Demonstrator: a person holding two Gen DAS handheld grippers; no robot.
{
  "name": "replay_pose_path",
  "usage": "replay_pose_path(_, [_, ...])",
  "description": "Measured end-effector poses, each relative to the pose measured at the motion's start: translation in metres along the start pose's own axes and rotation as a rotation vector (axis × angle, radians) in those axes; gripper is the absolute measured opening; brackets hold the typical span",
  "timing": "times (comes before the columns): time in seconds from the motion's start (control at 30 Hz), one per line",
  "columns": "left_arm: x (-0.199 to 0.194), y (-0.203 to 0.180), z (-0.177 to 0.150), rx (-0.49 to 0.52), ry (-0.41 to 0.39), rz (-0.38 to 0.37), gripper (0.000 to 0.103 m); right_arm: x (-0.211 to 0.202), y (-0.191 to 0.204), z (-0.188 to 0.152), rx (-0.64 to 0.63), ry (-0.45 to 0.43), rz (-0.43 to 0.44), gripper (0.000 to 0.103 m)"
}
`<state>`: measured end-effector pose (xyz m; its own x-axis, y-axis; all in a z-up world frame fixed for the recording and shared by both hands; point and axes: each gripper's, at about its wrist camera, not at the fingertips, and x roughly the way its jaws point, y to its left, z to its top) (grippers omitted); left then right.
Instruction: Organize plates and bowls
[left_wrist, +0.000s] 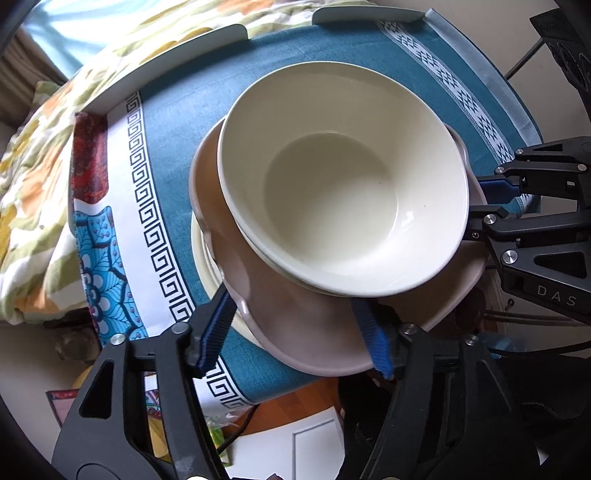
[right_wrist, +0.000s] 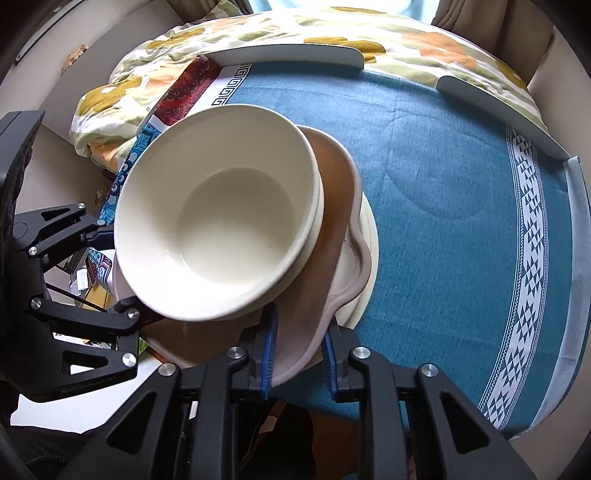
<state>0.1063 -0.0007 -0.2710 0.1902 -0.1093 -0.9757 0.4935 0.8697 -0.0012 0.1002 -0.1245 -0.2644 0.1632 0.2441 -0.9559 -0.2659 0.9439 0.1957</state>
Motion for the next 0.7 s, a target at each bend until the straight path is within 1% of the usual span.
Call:
replay_pose_path(0.07, [-0.003,0.0,0.0,-0.004,0.005,-0.004,0.065,-0.001,0.0,0.0,0.014,0.009,-0.002,0.02])
replay_pose_path(0.23, [-0.012,-0.002,0.0,0.001,0.002,0.014,0.065,-0.011,-0.003,0.0,0.065,0.019,0.001,0.02])
replay_pose_path(0.37, [-0.023,-0.001,-0.004,-0.008,-0.008,0.008,0.065,-0.024,-0.006,-0.007,0.107,0.007,0.009,0.02])
replay_pose_path(0.47, [-0.032,0.0,-0.01,-0.02,-0.022,0.005,0.065,-0.035,-0.003,-0.014,0.126,-0.016,0.01,0.02])
replay_pose_path(0.57, [-0.047,0.001,-0.018,-0.036,-0.049,0.004,0.065,-0.051,0.002,-0.022,0.141,-0.06,0.024,0.02])
replay_pose_path(0.7, [-0.08,0.003,-0.033,-0.102,-0.124,0.012,0.065,-0.083,0.01,-0.036,0.14,-0.152,0.009,0.02])
